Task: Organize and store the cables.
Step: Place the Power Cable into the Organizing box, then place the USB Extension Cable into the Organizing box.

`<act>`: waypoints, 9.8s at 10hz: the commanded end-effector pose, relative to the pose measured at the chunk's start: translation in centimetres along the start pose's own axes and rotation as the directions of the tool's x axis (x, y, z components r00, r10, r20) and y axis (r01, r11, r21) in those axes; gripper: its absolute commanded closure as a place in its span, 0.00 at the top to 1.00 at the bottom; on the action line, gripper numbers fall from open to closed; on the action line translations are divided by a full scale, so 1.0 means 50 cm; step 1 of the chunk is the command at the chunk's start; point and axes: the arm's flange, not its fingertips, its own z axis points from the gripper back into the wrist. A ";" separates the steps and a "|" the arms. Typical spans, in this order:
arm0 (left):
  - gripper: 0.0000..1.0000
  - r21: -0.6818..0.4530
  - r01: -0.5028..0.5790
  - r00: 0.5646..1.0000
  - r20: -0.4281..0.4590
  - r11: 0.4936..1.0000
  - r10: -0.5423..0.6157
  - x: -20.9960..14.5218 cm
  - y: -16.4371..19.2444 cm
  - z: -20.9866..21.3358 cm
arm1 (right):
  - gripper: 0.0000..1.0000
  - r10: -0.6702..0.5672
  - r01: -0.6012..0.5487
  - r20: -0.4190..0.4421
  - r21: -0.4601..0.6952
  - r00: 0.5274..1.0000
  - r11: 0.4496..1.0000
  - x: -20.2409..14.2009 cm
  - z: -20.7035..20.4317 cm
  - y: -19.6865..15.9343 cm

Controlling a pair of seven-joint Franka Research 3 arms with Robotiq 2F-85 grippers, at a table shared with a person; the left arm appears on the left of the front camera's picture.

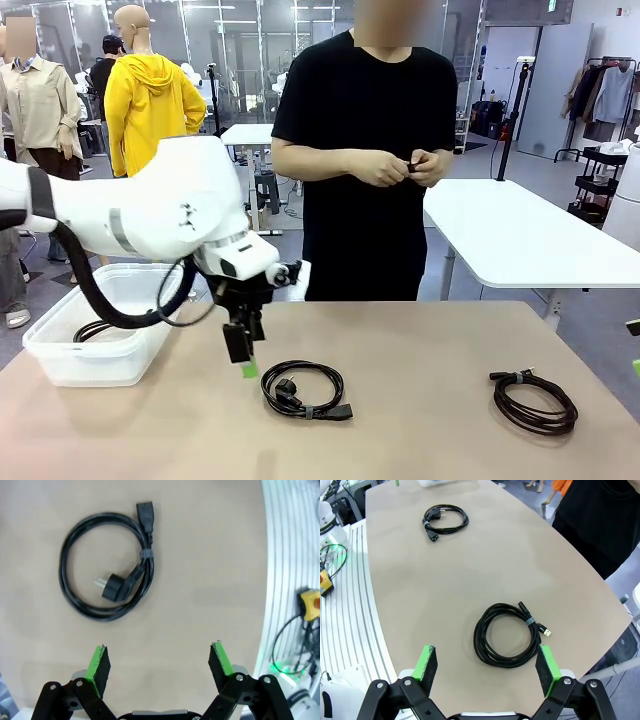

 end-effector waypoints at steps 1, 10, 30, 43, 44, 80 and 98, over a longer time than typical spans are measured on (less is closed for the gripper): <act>1.00 0.062 -0.050 0.998 -0.045 0.997 0.053 0.068 -0.002 -0.040 | 1.00 -0.018 0.018 0.010 0.003 1.000 1.000 0.004 0.001 -0.001; 1.00 0.087 -0.024 0.992 -0.119 0.996 0.034 0.150 0.028 -0.220 | 1.00 -0.018 0.018 0.010 0.003 1.000 1.000 0.004 0.001 -0.001; 0.07 0.164 0.211 0.967 -0.180 0.964 -0.181 0.139 -0.030 -0.020 | 1.00 -0.018 0.018 0.010 0.003 1.000 1.000 0.004 0.001 -0.001; 0.16 0.383 0.441 0.897 -0.173 0.812 -0.406 -0.151 -0.057 0.235 | 1.00 -0.018 0.018 0.010 0.003 1.000 1.000 0.004 0.001 -0.001; 0.16 0.386 0.436 0.900 -0.172 0.813 -0.400 -0.171 -0.057 0.244 | 1.00 -0.018 0.018 0.010 0.003 1.000 1.000 0.004 0.001 -0.001; 1.00 0.289 -0.037 0.995 -0.075 0.956 0.062 -0.631 0.198 0.071 | 1.00 -0.018 0.018 0.010 0.003 1.000 1.000 0.004 0.001 -0.001; 1.00 0.212 -0.171 0.920 0.384 0.962 0.079 -0.660 -0.123 0.329 | 1.00 -0.018 0.018 0.010 0.003 1.000 1.000 0.004 0.001 -0.001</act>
